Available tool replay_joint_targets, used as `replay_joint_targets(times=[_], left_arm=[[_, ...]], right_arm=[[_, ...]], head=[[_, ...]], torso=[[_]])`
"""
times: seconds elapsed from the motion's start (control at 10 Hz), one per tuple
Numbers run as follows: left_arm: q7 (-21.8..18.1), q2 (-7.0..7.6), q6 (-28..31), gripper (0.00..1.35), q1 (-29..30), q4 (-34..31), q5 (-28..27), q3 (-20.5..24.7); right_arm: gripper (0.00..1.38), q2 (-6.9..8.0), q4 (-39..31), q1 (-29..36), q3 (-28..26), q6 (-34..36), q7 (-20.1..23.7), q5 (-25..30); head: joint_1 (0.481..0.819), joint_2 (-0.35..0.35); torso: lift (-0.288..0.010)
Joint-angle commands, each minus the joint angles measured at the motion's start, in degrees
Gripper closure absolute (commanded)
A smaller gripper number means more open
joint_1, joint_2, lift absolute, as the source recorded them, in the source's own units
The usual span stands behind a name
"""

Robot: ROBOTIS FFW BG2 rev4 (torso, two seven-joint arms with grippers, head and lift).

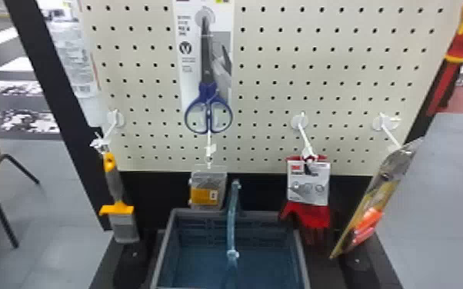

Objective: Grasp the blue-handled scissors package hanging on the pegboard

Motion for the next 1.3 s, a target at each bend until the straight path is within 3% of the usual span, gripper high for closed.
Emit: replay_joint_targets(times=[0.0, 0.8, 1.2], left_arm=[[0.04, 0.15, 0.17, 0.14, 0.11, -0.34, -0.06, -0.03], [-0.05, 1.21, 0.88, 0.14, -0.87, -1.47, 0.12, -0.99], [-1.02, 2.26, 3.60, 0.14, -2.47, -5.83, 0.03, -0.90]], right_arm=[[0.32, 0.06, 0.01, 0.04, 0.00, 0.06, 0.00, -0.06], [0.32, 0.06, 0.15, 0.04, 0.00, 0.33, 0.00, -0.15], [0.32, 0.06, 0.29, 0.04, 0.00, 0.59, 0.09, -0.15]], head=[[0.549, 0.000], [0.549, 0.000], [0.549, 0.000]], torso=[[-0.100], [-0.100], [-0.100]])
